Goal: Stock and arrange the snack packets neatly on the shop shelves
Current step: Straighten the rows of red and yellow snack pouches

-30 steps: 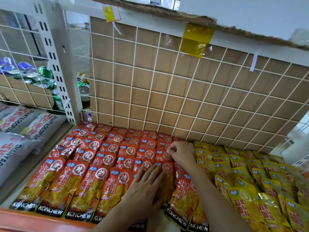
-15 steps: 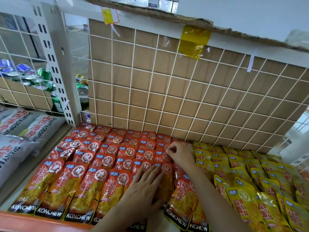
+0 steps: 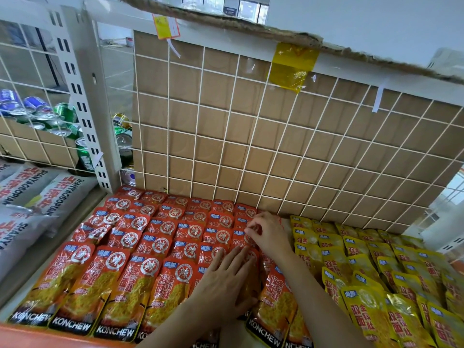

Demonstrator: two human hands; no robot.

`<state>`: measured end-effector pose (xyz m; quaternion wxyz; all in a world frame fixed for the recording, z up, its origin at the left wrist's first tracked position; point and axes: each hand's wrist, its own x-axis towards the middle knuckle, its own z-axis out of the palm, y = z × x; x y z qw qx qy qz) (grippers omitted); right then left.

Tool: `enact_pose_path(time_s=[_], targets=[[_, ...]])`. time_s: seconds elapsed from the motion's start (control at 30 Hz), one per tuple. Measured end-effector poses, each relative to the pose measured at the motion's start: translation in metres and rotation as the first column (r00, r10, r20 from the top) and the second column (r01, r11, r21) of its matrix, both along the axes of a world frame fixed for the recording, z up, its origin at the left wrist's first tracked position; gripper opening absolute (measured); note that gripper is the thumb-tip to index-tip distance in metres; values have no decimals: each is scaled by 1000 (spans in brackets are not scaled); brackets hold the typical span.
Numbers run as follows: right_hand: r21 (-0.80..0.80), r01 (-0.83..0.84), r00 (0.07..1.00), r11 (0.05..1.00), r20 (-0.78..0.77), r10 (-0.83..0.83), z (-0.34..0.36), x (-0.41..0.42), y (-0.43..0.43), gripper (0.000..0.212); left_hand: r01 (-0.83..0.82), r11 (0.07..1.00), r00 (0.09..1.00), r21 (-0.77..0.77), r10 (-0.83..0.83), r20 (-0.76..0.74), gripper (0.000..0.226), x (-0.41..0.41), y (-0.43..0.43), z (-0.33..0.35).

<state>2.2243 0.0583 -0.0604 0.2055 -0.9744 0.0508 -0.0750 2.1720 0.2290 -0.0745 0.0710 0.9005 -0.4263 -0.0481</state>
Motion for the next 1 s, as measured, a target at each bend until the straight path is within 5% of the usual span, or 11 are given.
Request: enact_pose_path(time_s=[1.0], targets=[[73,-16,1000,997,21,14,3,-6,-3,16,-5,994,994,-105,16,110,75,4,2,-21]])
